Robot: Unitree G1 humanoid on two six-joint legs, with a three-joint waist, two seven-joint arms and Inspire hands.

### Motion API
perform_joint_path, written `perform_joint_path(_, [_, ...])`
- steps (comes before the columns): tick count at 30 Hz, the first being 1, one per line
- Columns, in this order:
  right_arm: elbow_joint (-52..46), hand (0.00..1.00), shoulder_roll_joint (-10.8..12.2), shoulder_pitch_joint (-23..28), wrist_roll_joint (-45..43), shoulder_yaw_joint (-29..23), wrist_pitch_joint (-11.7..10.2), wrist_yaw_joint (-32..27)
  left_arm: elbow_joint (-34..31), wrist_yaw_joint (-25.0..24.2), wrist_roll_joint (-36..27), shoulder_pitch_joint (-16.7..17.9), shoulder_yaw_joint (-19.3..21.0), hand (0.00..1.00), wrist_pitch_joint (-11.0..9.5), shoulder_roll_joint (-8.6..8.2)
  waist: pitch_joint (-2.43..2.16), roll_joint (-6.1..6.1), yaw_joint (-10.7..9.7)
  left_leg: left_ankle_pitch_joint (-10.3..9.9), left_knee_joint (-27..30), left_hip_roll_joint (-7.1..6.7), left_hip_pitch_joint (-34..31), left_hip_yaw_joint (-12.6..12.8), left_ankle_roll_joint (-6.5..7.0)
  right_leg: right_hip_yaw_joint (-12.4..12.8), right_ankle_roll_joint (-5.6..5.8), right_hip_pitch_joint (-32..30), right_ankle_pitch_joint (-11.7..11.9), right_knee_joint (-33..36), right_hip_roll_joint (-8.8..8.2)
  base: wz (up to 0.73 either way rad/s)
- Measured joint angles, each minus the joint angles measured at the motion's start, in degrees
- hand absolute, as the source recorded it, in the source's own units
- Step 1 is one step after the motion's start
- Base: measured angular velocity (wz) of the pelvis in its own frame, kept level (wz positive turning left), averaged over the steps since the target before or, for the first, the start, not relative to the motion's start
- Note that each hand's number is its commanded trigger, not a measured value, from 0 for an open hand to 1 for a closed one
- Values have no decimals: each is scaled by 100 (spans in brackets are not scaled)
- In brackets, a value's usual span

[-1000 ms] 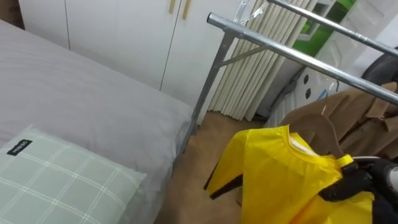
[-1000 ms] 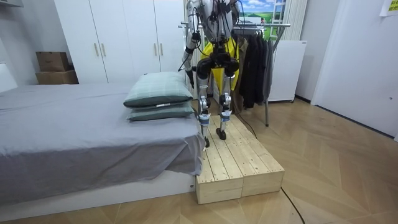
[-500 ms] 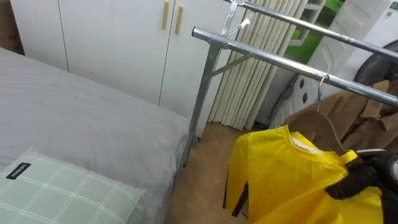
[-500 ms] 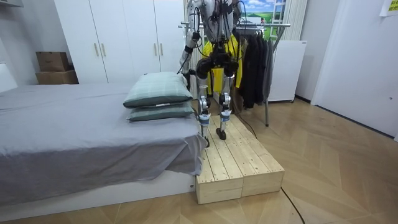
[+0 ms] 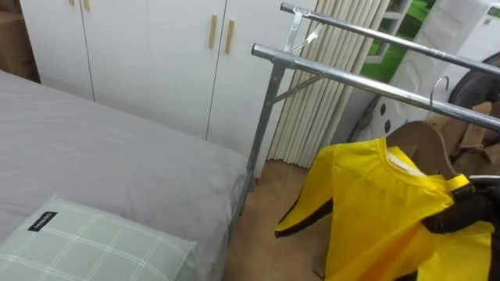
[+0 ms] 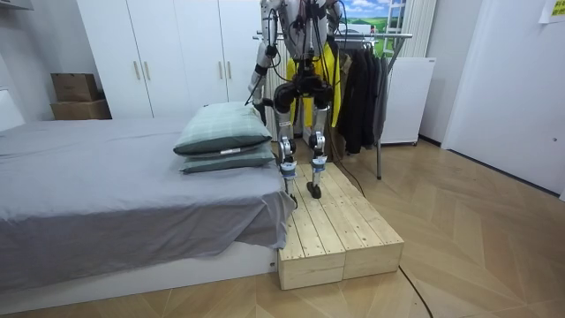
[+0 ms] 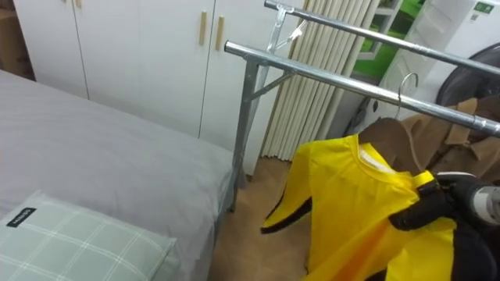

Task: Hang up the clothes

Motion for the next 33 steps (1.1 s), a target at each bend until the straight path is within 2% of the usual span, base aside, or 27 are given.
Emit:
perform_joint_path(2, [-183,100,-5,0,59,1,-3,-52,-6,0,1,5,-3,0,43,-5,-4,-1,-16,-21,1,-30,41,2,15,51,54,-37,-34,118,11,0])
perform_joint_path(4, [-284,100,-24,0,184,0,-15,-150,11,10,-1,7,1,0,59,3,-15,-14,-63,12,7,-56,8,-88,-29,50,82,-36,-55,106,18,11])
perform_joint_path(7, [-286,100,-72,1,265,-133,-18,-302,3,52,-4,11,-9,0,56,-4,-15,-10,-149,28,26,-58,-8,-175,-20,67,78,28,-58,-6,53,15])
perform_joint_path(10, [-286,100,-75,8,486,-193,-19,-349,8,110,-9,16,-56,0,61,-4,5,19,-180,36,3,-72,3,-224,-30,56,53,45,-58,-9,75,7])
perform_joint_path(17, [-283,100,-80,95,883,-196,-23,-312,-10,367,-69,122,-63,0,40,-35,14,-22,-209,121,-363,-58,274,-262,-127,35,-144,304,-151,-338,124,1])
perform_joint_path(21, [-245,100,-87,153,1156,-196,-35,-221,-11,479,-65,154,-20,0,29,-34,13,-45,-328,157,-443,-52,313,-401,-186,-110,-210,351,-192,-403,131,15])
perform_joint_path(24, [-50,100,-87,185,1320,-197,-96,-175,-41,535,-65,167,-6,0,23,-32,25,-76,-336,169,-447,-48,323,-476,-203,-184,-242,361,-234,-397,106,11])
perform_joint_path(30, [200,100,-86,318,1407,-209,-142,-112,-296,577,-63,276,38,0,6,-16,3,-197,-280,178,-442,-27,258,-578,-231,-315,-277,382,-315,-399,107,14])
perform_joint_path(33, [206,100,-86,397,1573,-182,-143,-110,-390,578,-64,306,12,0,-7,0,6,-215,-270,159,-381,-9,201,-615,-262,-420,-297,385,-329,-405,99,12])
